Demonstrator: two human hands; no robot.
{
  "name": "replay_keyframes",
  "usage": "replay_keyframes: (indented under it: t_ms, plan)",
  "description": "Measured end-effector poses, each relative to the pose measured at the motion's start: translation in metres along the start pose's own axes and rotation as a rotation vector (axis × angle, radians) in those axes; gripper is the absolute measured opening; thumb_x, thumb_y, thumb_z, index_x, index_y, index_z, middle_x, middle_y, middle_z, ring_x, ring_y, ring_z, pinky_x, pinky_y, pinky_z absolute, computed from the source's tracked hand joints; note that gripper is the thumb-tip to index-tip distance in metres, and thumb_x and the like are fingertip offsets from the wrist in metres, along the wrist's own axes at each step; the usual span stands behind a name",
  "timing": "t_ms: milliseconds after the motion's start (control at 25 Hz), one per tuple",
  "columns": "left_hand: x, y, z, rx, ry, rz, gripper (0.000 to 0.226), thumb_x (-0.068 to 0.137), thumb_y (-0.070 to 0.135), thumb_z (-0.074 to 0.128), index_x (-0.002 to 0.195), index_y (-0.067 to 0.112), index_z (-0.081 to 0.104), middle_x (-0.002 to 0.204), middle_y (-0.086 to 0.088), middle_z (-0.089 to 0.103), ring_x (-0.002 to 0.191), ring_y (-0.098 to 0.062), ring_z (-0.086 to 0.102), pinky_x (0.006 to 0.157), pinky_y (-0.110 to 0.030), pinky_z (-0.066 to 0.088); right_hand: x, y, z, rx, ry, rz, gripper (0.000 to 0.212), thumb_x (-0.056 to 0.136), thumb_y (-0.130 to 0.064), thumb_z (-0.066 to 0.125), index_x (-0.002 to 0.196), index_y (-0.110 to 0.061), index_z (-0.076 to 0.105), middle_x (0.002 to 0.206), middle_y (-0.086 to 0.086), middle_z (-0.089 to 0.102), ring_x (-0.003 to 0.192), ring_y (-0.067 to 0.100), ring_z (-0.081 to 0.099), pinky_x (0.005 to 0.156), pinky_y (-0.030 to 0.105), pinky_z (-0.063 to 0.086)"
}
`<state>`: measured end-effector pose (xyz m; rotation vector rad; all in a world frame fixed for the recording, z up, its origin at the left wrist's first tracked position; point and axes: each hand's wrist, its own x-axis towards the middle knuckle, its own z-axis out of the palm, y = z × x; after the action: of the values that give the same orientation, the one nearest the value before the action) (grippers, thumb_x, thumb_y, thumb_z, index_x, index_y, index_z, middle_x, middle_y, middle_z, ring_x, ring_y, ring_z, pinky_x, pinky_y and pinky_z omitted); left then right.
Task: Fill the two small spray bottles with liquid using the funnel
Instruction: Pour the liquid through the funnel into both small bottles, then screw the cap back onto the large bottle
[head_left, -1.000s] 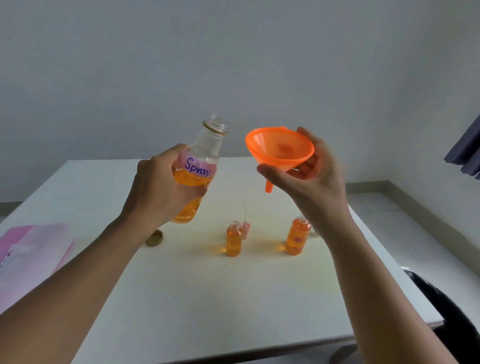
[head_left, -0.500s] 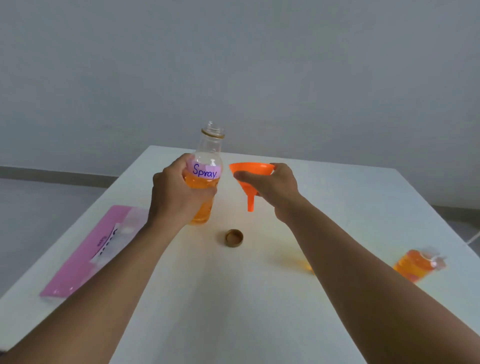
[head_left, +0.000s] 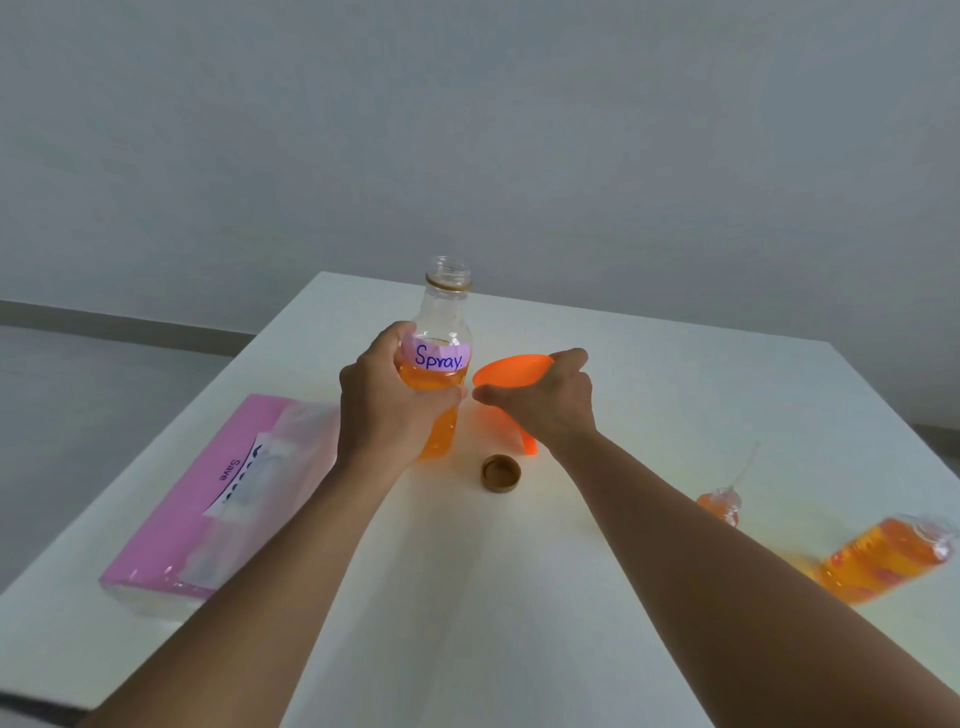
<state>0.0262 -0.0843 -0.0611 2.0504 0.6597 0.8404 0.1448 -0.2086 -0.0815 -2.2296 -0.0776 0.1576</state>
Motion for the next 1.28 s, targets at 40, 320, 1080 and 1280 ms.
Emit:
replay_keyframes:
  t_ms: [40,320,1080,1280]
  plan:
    - [0.0,-0.001,0.001,0.002,0.001,-0.005,0.085,0.058,0.038,0.092,0.133,0.026,0.053,0.122,0.002,0.065,0.096,-0.012,0.055,0.073,-0.023,0.043,0.0,0.0,0.002,-0.009,0.007,0.002,0.112,0.057,-0.054,0.094,0.138,-0.018,0.027,0.138,0.012,0.043,0.127,0.036,0.051,0.087,0.044,0.051]
    - [-0.006,-0.009,0.002,-0.003,-0.068,-0.011,0.095,0.062,0.037,0.092,0.14,0.028,0.038,0.135,0.0,0.055,0.113,-0.02,0.055,0.08,-0.025,0.047,-0.006,0.006,0.001,-0.008,-0.011,-0.01,0.12,0.056,-0.053,0.095,0.144,-0.021,0.02,0.142,0.014,0.034,0.129,0.039,0.048,0.081,0.041,0.045]
    - [-0.021,-0.036,0.009,0.049,-0.161,-0.028,0.077,0.08,0.039,0.076,0.143,0.022,0.035,0.143,-0.004,0.05,0.125,-0.029,0.053,0.094,-0.04,0.048,-0.1,0.056,0.002,-0.21,-0.04,-0.423,0.05,0.09,-0.035,0.071,0.135,-0.02,0.056,0.122,-0.001,0.053,0.114,0.017,0.054,0.085,0.018,0.039]
    - [-0.027,-0.043,0.016,-0.063,-0.165,-0.012,0.08,0.079,0.041,0.078,0.143,0.025,0.033,0.131,0.005,0.054,0.109,-0.017,0.054,0.079,-0.025,0.041,-0.096,0.031,-0.022,-0.003,0.116,-0.59,0.034,0.101,-0.027,0.059,0.135,-0.03,0.062,0.102,0.002,0.049,0.091,-0.014,0.046,0.075,-0.004,0.034]
